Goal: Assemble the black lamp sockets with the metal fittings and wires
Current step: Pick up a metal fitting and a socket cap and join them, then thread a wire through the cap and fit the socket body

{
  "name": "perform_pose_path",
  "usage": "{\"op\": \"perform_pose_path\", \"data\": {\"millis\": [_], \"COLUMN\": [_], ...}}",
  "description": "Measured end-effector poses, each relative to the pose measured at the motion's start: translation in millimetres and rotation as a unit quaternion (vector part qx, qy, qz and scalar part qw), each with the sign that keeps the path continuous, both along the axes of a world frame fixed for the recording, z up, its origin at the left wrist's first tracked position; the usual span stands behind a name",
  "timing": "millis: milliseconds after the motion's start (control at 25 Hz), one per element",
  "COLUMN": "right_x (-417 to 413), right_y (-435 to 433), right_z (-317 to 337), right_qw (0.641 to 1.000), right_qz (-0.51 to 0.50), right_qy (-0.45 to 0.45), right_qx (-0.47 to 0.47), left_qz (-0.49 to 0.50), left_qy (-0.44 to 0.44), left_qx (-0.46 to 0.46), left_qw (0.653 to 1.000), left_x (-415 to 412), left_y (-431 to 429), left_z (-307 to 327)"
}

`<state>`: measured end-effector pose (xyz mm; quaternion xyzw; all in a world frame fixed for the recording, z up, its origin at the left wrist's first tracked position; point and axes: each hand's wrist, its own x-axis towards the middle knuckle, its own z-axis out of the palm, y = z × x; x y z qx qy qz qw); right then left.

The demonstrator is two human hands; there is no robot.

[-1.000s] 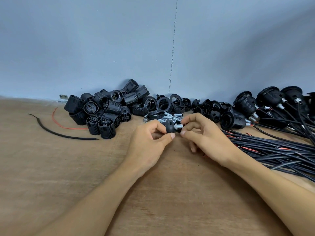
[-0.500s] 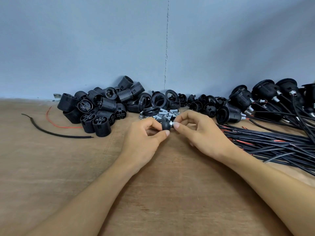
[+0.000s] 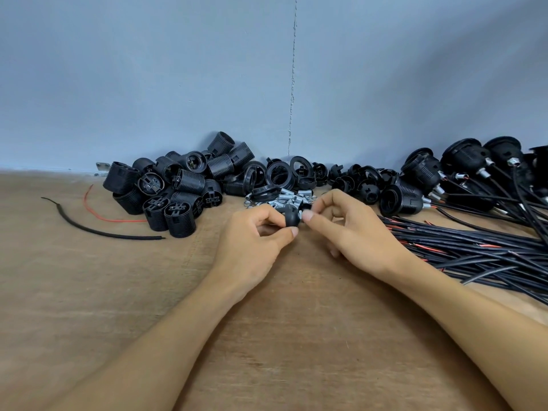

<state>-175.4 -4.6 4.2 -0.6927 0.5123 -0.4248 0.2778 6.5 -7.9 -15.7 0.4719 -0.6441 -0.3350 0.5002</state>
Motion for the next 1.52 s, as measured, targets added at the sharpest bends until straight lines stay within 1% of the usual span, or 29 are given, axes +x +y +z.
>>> {"op": "perform_pose_path", "data": {"millis": [120,240,360,440,520,640,760,840,920,1000,1080,1160,1240,1320,1400,1480,1520], "right_x": [0.6,1.8,1.0,2.2,2.4,1.3,4.3,4.1,2.9,2.1,1.5,0.9,2.2,4.9,0.9,-15.5,-25.6], "right_y": [-0.4,0.9,0.6,1.1,2.6,1.6,3.1,4.9,4.1,2.6,1.8,1.9,2.4,2.9,2.3,3.1,4.6], "right_z": [-1.2,0.0,0.1,0.2,1.1,0.6,2.6,3.2,2.5,3.7,7.1,10.9,13.4,18.6,30.3,51.9,64.3], "right_qw": [0.999,1.000,0.999,1.000,1.000,0.998,1.000,0.999,0.998,0.997,0.989,0.980,0.976,0.982,0.993,0.991,0.982], "right_qz": [-0.008,-0.012,-0.017,-0.020,-0.010,-0.015,-0.009,0.000,0.018,0.061,0.106,0.136,0.146,0.119,0.069,0.034,0.042], "right_qy": [0.032,0.000,0.039,0.022,-0.003,0.057,0.008,0.031,0.062,0.034,-0.021,-0.067,-0.084,-0.050,0.025,0.106,0.162], "right_qx": [-0.018,-0.004,-0.014,0.006,-0.006,-0.023,0.008,-0.019,-0.015,0.044,0.102,0.129,0.140,0.135,0.094,0.070,0.087], "left_qz": [-0.001,0.002,-0.008,-0.012,-0.009,-0.013,-0.006,-0.008,-0.016,-0.018,-0.009,-0.001,0.004,0.010,0.036,0.060,0.057], "left_qy": [-0.001,-0.002,-0.008,-0.017,-0.006,0.000,-0.003,0.008,0.002,-0.018,-0.030,-0.029,-0.010,0.040,0.089,0.099,0.088], "left_qx": [0.003,0.001,-0.003,-0.009,-0.011,-0.011,-0.020,-0.017,-0.020,-0.040,-0.067,-0.084,-0.092,-0.090,-0.072,-0.044,-0.030], "left_qw": [1.000,1.000,1.000,1.000,1.000,1.000,1.000,1.000,1.000,0.999,0.997,0.996,0.996,0.995,0.993,0.992,0.994], "left_x": [0.0,0.1,-0.1,-0.2,0.6,0.8,0.3,0.6,0.3,-0.4,-0.6,-1.1,-3.3,-7.7,-11.0,-13.5,-14.6], "left_y": [-0.1,-0.3,0.1,0.3,-0.7,-0.6,-0.2,-0.1,0.9,2.3,3.6,4.3,5.7,7.4,7.3,8.0,9.0], "left_z": [-0.4,-0.6,-0.4,0.0,-0.1,-0.5,-0.8,-0.3,0.9,2.2,3.3,3.8,5.1,7.2,8.0,7.9,6.8]}}
